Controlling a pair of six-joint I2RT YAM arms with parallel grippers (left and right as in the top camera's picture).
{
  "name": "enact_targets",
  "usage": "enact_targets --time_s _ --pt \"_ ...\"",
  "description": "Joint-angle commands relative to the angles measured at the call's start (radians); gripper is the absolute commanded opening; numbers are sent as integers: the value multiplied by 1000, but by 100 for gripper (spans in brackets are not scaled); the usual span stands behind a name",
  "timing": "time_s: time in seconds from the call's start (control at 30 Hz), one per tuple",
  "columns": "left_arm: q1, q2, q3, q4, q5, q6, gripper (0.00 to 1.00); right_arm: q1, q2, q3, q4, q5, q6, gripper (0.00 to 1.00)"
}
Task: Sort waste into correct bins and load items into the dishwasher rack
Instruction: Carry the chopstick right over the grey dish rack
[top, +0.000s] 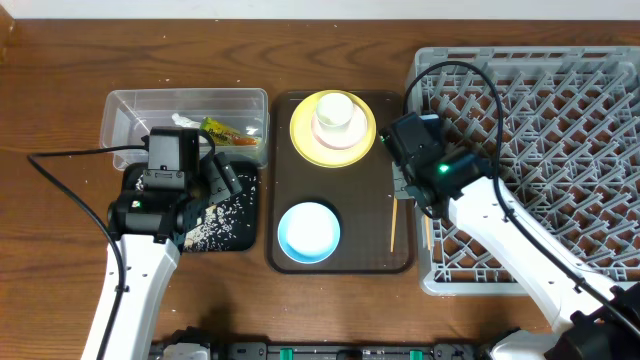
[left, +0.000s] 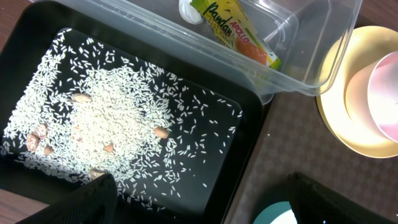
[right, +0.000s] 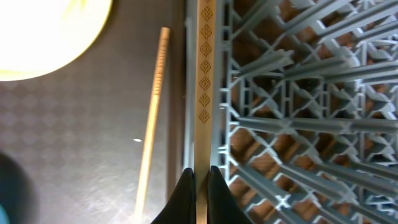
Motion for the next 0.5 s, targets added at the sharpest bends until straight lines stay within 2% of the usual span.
enact_targets --time_s 0.0,0.47 --pt "5 4 -7 1 -13 10 89 -25 -11 -4 -8 1 -43 1" --pt "5 4 -7 1 -13 10 90 -97 -10 -7 -19 2 -66 1"
